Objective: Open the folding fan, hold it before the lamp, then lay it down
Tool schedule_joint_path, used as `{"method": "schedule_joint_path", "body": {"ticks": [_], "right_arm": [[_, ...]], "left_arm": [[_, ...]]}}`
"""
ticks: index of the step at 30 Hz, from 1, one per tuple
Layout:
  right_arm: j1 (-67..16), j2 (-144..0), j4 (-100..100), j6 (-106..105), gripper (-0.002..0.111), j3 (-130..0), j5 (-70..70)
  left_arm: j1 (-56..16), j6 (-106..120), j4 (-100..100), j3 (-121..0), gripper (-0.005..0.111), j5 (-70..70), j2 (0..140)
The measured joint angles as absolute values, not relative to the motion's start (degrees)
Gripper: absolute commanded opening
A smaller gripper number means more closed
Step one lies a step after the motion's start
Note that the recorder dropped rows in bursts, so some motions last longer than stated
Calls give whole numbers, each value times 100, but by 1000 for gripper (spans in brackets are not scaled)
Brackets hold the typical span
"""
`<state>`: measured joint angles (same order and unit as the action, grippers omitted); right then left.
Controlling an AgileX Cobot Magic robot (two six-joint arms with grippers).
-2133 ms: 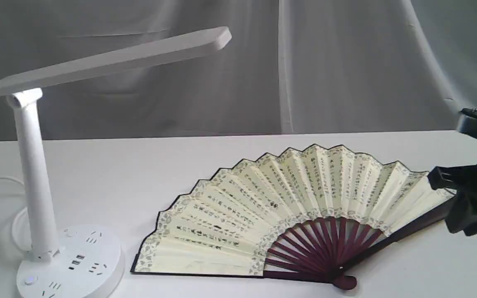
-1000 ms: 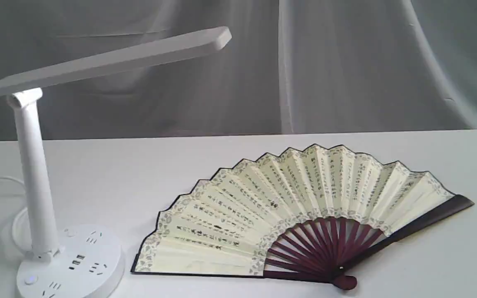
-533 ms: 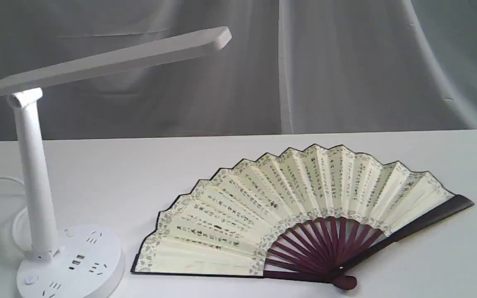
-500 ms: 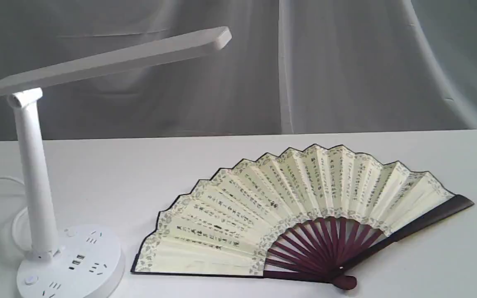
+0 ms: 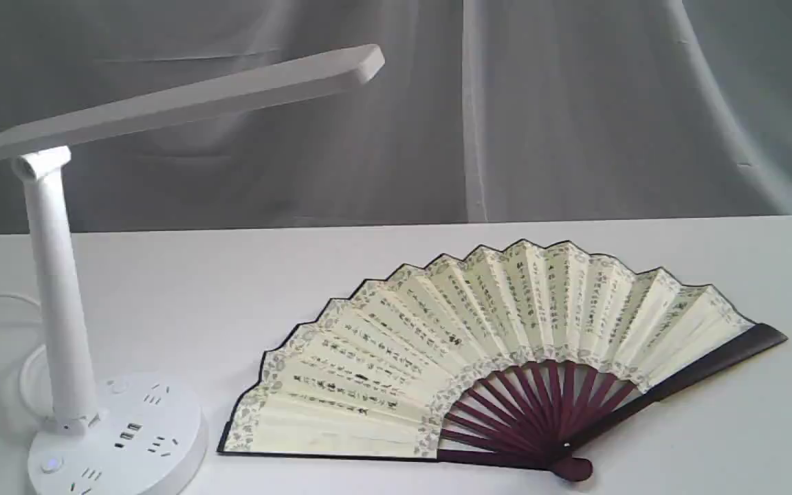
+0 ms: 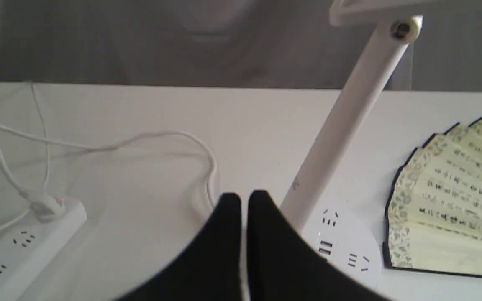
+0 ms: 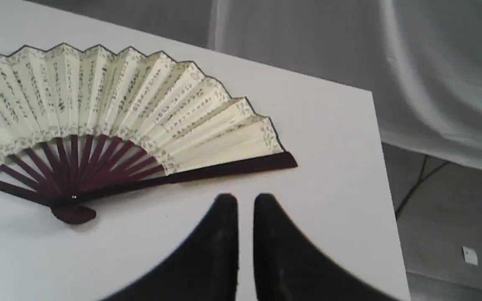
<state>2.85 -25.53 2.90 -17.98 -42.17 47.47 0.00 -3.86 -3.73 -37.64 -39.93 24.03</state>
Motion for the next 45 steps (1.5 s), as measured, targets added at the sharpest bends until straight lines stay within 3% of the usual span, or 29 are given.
{"method": "schedule_joint_path", "body": {"ticks": [10,16,23,30,45], "right_arm": [[273,-933,271,-1435,7,-4217,5012],[273,-47,97,-1198,7,-4217,5245],[265,-14,-129,-1178,7,-4241,5718],[265,-14,-199,-1106,7,-4038,5315],[265,-14,-70,-869,7,-1534,2444]], "left_arm": [[0,-386,-373,-3764,0,-4716,261],[-49,-61,-63,-3797,0,-5047,16],[-365,107,133,-3801,0,-5074,16],[-483,-127,0,-3055,0,-4268,16],[-483,-235,262,-867,0,-1118,16]]}}
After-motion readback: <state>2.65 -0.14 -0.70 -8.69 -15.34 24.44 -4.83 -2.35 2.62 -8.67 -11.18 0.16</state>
